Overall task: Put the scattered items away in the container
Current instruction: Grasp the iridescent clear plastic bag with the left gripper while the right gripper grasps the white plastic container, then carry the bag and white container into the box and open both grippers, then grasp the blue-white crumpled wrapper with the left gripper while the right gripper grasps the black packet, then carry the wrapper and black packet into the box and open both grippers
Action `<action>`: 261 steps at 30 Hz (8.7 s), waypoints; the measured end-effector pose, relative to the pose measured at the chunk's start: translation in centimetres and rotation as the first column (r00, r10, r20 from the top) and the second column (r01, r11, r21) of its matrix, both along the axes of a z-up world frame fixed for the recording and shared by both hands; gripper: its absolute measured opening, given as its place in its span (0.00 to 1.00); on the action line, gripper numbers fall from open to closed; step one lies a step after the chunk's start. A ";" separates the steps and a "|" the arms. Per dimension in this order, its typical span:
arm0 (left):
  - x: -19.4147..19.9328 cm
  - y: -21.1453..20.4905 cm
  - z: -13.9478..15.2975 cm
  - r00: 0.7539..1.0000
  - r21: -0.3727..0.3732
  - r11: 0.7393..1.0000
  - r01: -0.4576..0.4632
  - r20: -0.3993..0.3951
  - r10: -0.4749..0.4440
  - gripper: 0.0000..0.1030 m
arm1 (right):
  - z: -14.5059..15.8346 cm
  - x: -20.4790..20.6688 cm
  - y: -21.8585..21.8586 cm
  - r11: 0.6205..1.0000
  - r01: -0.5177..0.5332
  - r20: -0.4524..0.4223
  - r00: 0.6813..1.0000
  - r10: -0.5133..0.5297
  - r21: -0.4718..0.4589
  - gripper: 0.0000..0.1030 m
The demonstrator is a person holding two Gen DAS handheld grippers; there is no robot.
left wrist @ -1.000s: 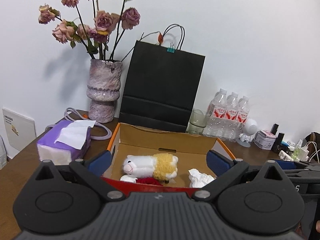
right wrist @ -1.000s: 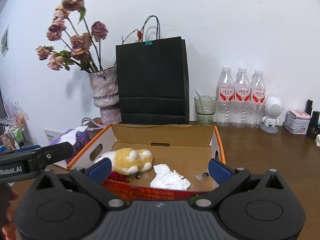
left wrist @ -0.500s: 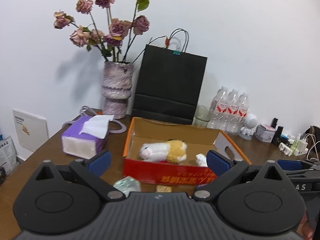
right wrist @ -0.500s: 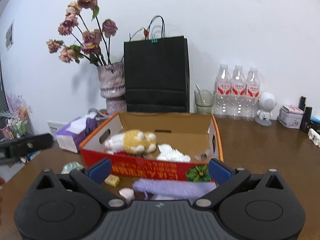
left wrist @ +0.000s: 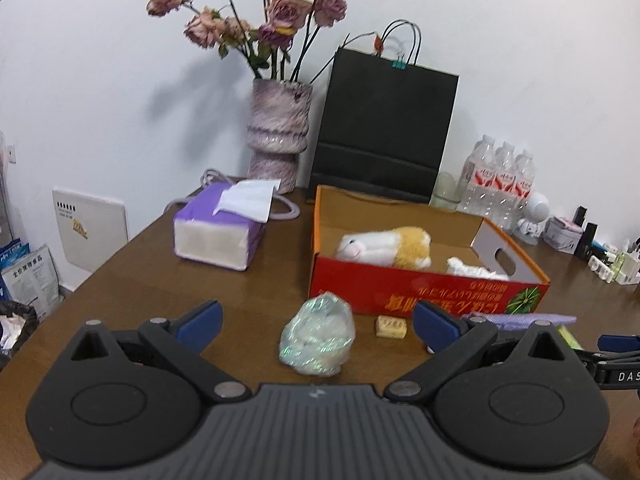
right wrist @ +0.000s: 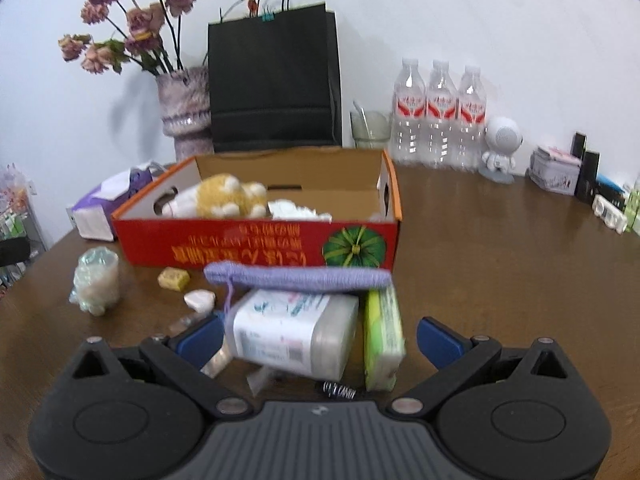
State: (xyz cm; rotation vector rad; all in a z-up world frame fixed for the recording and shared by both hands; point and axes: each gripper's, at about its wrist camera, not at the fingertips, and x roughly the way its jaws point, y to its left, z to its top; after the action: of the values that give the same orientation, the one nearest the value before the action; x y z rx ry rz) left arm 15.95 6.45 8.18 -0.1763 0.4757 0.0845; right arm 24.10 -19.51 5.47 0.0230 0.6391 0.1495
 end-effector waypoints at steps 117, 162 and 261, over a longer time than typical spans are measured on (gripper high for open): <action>20.6 -5.2 -2.2 0.999 -0.033 0.998 0.046 -0.014 -0.046 1.00 | 2.5 18.0 2.6 0.998 -0.030 0.056 0.998 0.028 0.052 1.00; 2.6 -6.4 -0.4 0.991 0.083 0.987 0.135 -0.017 -0.134 1.00 | 1.4 -0.5 -0.3 0.999 -0.044 0.044 0.998 0.043 0.029 1.00; 21.2 -5.5 -2.7 0.986 -0.039 0.986 0.163 0.042 -0.161 0.21 | 2.3 17.8 2.4 0.992 -0.119 0.120 0.986 0.115 0.029 0.18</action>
State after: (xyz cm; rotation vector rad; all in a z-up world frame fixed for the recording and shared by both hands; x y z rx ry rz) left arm 37.17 0.90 5.52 -0.1794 0.4522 -0.0881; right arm 41.90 -17.13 7.79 0.0116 0.5192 0.2740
